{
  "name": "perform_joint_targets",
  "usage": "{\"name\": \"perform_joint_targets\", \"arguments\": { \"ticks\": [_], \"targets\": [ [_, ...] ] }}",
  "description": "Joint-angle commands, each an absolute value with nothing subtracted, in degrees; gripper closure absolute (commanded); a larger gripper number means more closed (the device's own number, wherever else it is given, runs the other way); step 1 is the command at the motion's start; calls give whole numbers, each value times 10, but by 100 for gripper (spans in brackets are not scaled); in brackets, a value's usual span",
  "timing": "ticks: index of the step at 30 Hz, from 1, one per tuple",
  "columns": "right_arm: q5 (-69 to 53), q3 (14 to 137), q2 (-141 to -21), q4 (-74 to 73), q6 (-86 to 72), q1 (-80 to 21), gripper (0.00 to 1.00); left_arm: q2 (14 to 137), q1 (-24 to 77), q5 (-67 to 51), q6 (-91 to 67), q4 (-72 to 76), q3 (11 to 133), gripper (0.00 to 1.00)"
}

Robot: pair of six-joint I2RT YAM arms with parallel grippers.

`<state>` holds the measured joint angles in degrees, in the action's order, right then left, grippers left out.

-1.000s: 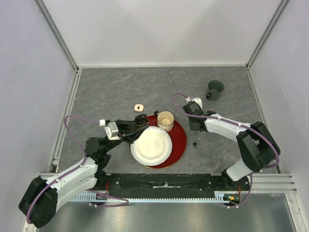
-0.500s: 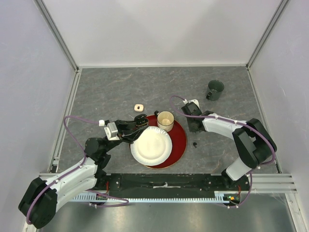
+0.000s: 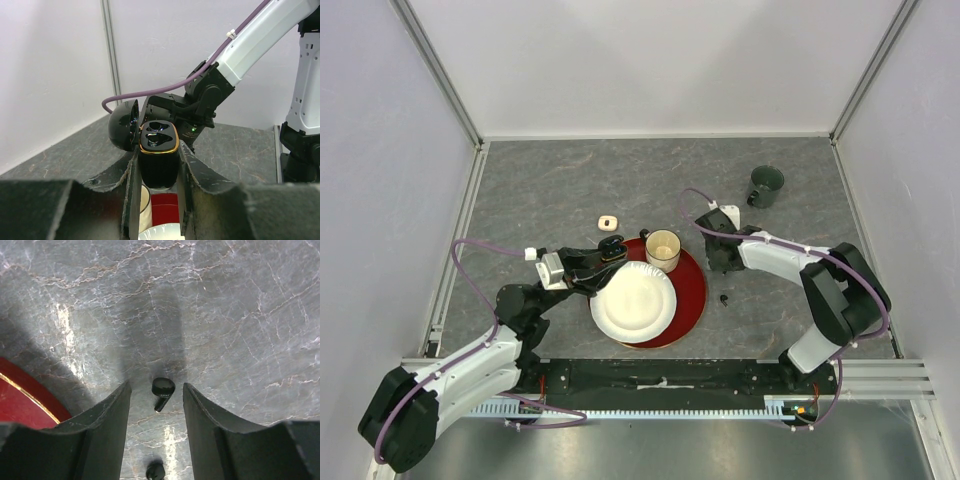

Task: Insert the wireless bluetooth earbuds into the charging case
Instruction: Pick up the earbud from the center of the board.

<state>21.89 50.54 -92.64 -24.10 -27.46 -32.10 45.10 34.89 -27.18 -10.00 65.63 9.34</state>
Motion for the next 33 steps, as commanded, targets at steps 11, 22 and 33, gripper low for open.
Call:
{"name": "perform_joint_targets", "arguments": {
  "ticks": [11, 22, 33],
  "targets": [
    [275, 508, -933, -290, -449, -301, 52, 446, 352, -273, -85, 664, 111, 98],
    [232, 496, -938, -262, -423, -278, 61, 453, 352, -274, -87, 667, 112, 98],
    [212, 476, -921, -260, -451, -277, 60, 459, 352, -274, -91, 671, 113, 98]
  ]
}}
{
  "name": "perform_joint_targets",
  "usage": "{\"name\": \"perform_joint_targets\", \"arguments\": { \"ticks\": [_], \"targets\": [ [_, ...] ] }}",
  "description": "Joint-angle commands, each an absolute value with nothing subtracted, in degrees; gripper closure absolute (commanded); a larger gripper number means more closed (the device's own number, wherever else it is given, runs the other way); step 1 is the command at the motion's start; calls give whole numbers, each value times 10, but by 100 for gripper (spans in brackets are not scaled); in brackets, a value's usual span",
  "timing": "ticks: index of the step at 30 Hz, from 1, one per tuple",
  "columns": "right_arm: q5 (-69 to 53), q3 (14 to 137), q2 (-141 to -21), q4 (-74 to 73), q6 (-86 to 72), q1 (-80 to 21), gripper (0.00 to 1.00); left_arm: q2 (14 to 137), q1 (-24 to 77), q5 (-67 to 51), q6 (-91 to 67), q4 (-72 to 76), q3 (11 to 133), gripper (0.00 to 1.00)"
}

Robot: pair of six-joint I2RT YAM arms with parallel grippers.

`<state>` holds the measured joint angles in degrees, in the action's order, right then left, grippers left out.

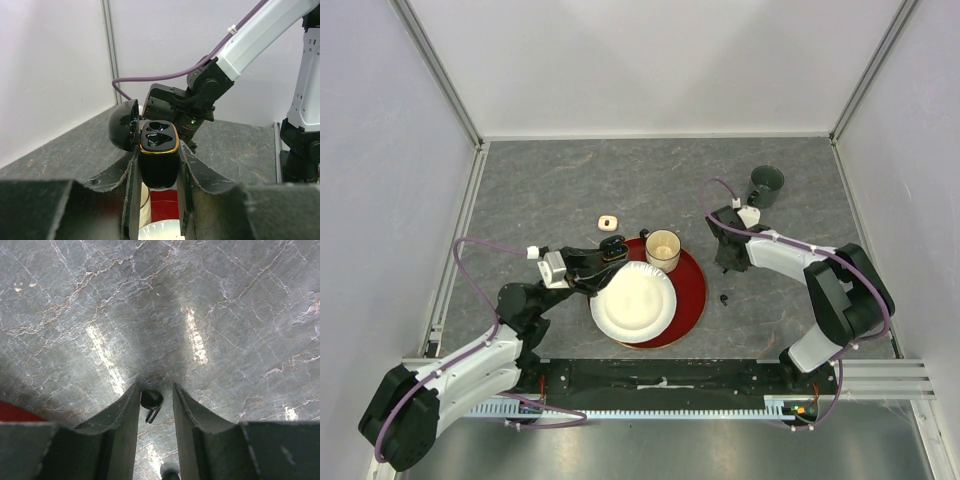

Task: Insert the wireless bluetooth earbuds into the charging case
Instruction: Pick up the earbud from the center of the board.

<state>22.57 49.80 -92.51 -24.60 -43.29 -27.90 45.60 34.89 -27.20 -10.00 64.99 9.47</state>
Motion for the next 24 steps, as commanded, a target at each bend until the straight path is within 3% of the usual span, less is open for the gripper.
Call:
{"name": "perform_joint_targets", "arguments": {
  "ticks": [1, 12, 24],
  "targets": [
    [210, 475, -922, -260, -454, -278, 60, 459, 352, -274, -91, 671, 113, 98],
    [188, 467, -906, -253, -470, -277, 61, 456, 351, -272, -91, 671, 112, 98],
    [188, 461, -918, -246, -470, -277, 70, 458, 352, -271, -93, 671, 111, 98]
  ]
}}
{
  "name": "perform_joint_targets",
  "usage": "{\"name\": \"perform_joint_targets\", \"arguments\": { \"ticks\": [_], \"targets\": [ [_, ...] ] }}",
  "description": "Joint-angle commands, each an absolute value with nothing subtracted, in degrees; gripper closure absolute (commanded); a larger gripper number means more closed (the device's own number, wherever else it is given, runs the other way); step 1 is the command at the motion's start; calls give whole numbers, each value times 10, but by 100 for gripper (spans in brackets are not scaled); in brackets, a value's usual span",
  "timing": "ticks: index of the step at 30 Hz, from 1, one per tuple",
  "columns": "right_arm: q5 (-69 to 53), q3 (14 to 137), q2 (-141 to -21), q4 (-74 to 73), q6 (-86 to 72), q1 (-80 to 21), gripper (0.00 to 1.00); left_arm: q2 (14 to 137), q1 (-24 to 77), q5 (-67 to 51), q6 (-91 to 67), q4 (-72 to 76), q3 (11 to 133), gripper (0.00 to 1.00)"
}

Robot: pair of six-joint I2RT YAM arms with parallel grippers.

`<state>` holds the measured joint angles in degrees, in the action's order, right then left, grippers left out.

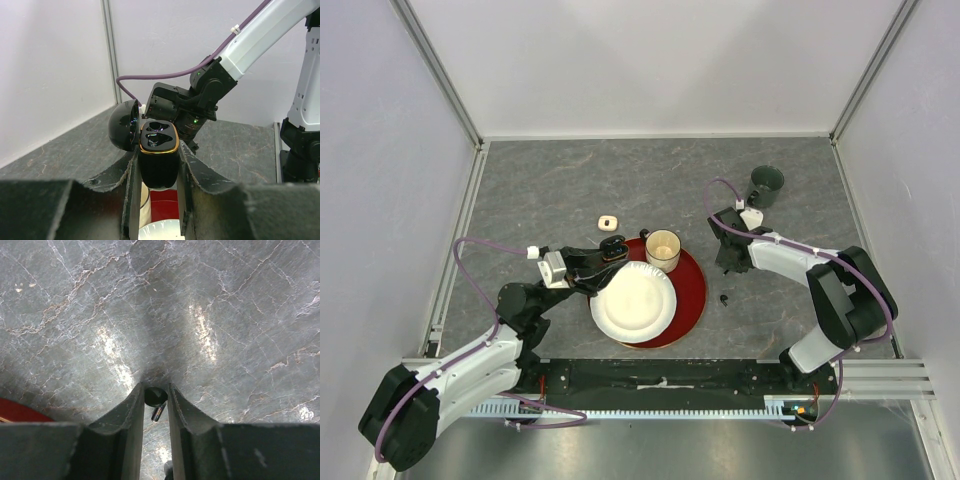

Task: Insert the wireless bluetooth earbuds into the charging case
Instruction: Pick up the earbud from the center of the board.

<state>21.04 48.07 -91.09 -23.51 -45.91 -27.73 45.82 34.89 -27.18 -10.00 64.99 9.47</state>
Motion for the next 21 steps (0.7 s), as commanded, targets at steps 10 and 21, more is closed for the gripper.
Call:
{"name": "perform_joint_targets", "arguments": {
  "ticks": [10, 21],
  "targets": [
    [185, 468, -873, -217, -414, -279, 92, 463, 352, -270, -93, 667, 115, 98],
    [212, 479, -712, -145, -309, -322, 100, 482, 352, -270, -95, 664, 127, 98]
  ]
}}
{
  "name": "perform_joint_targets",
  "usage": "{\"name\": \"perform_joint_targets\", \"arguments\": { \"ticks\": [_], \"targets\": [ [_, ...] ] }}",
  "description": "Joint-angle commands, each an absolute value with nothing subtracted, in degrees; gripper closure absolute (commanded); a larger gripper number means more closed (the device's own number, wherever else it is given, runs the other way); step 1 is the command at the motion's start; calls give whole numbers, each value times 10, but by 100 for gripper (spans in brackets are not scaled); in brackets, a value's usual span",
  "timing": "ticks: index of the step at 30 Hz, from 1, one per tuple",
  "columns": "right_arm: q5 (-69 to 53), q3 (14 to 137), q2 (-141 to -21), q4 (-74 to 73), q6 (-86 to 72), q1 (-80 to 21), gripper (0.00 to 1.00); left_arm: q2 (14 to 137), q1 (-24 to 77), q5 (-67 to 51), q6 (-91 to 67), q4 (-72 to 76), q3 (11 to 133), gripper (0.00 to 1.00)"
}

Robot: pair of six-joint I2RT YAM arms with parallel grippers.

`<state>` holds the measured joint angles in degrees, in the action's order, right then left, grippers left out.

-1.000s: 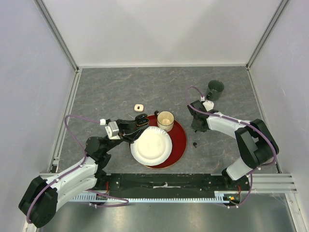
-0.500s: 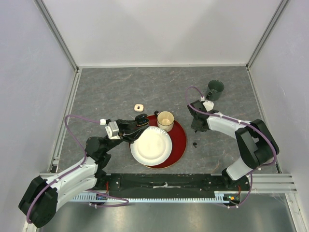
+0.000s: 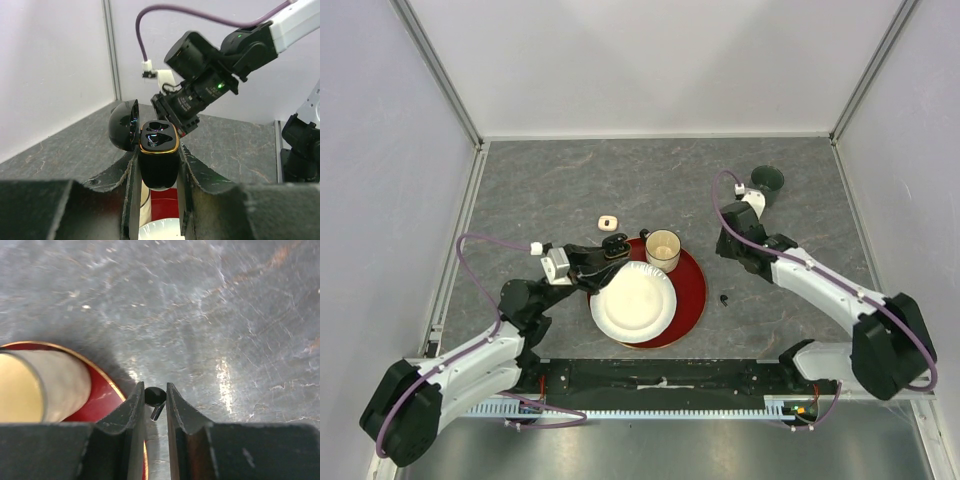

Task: Insert the wireless bluetooth earbuds into the charging case
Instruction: Pick up the earbud from the center of the board, then place the earbud in the charging case.

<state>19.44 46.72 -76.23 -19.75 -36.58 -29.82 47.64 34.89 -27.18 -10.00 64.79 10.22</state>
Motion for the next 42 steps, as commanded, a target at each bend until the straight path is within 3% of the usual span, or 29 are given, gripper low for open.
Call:
{"name": "perform_joint_targets", "arguments": {
  "ticks": [1, 16, 27, 42],
  "targets": [
    [218, 479, -701, -128, -292, -330, 100, 485, 352, -269, -98, 664, 128, 98],
    [358, 440, -557, 160, -103, -524, 100, 528, 352, -233, -122, 658, 156, 98],
    [393, 412, -570, 364, 49, -679, 100, 567, 352, -241, -141, 675, 171, 98],
    [345, 410, -638, 475, 78, -732, 100, 589, 356, -262, -150, 729, 165, 98]
  ]
}}
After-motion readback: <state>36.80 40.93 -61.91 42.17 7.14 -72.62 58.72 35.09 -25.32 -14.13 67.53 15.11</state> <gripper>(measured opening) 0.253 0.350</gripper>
